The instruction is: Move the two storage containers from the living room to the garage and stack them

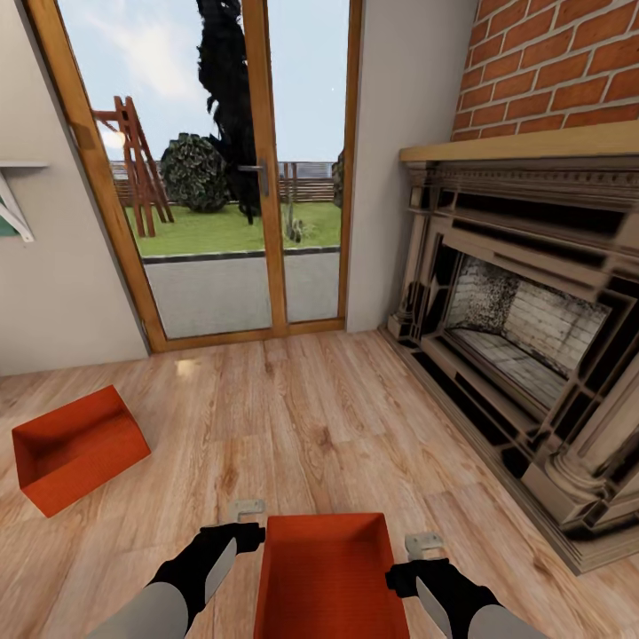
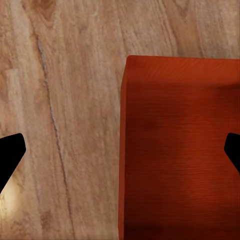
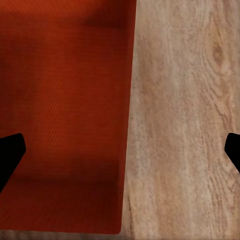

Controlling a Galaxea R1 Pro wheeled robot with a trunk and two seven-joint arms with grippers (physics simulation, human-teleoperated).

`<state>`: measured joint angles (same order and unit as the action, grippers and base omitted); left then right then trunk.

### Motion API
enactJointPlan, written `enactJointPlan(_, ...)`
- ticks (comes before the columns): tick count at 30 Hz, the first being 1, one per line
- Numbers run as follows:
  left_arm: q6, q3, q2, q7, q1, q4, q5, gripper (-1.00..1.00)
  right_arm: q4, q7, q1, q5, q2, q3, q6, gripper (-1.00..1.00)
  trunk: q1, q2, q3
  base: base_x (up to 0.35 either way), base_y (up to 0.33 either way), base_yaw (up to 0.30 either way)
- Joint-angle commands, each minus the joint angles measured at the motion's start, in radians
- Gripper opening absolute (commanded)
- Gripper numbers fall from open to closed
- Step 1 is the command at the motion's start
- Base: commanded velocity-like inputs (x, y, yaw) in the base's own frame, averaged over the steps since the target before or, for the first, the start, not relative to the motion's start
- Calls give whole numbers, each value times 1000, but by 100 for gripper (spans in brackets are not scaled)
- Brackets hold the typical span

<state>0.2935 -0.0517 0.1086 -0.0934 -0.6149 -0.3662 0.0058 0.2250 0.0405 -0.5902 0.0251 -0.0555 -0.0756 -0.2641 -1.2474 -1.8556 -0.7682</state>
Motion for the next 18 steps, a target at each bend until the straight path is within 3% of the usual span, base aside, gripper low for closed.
enactJointPlan(1, 6, -6, 1, -2, 0, -2, 1, 100, 2, 4, 0, 2, 0, -8, -9, 100, 0, 0, -1, 0, 0, 0)
enactJointPlan(6, 8, -4, 1, -2, 0, -2, 2, 100, 1, 5, -12, 3, 0, -8, -21, 100, -15, -28, -13, 0, 0, 0)
enactJointPlan(13, 9, -4, 1, -2, 0, -2, 3, 100, -2, 6, -51, 4, 0, -7, -112, 100, -27, -49, -23, 0, 0, 0)
enactJointPlan(18, 9, -4, 1, -2, 0, -2, 3, 100, -23, 59, -83, 3, 0, -7, -134, 100, -34, -63, -29, 0, 0, 0)
